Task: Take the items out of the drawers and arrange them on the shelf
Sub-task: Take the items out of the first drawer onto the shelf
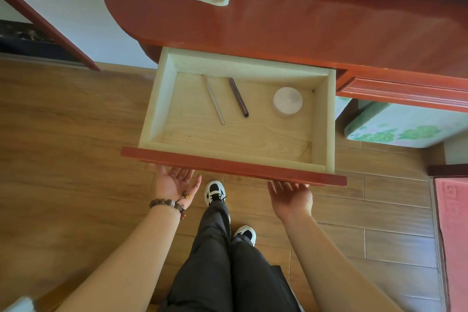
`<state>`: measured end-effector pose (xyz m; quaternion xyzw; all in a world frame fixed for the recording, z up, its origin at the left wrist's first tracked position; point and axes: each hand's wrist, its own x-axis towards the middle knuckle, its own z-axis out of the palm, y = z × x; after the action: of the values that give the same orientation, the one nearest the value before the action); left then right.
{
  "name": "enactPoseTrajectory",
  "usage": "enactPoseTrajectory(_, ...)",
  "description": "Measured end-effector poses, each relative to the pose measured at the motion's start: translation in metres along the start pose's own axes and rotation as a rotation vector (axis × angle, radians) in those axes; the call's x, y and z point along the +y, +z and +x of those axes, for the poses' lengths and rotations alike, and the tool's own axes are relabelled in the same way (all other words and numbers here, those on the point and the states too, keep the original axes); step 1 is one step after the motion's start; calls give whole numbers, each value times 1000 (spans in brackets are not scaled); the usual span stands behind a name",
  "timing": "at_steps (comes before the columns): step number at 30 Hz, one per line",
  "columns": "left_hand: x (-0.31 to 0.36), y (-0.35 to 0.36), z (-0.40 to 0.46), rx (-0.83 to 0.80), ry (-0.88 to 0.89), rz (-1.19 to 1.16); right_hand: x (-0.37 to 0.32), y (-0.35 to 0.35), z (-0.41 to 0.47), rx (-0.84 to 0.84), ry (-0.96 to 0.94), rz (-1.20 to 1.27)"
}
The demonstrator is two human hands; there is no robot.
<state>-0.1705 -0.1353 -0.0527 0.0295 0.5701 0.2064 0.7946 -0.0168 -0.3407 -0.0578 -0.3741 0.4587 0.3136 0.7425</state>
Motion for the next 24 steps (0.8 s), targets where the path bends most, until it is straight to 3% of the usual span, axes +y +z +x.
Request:
enactPoseTrajectory(6,0,-5,-21,-32,-37,133,-10,-3,-14,-31,23,-140)
enactPoseTrajectory(10,-1,6,-64,-59,-99,621,-19,-3,-51,-82,-11,-413)
enactPoseTrajectory(13,8,21,-106,-207,-107,1051,-32,0,-85,-186,-14,-711)
enactPoseTrajectory(17,29,67,-142,-428,173,1256,-52,34,-115,-367,-82,-900)
enactPoseTrajectory(21,40,117,-119,-323,632,1550,-56,88,-112,-339,-305,-1044)
enactPoseTrajectory(24,42,145,-76,-267,734,1676,-58,121,-88,-228,-524,-1295)
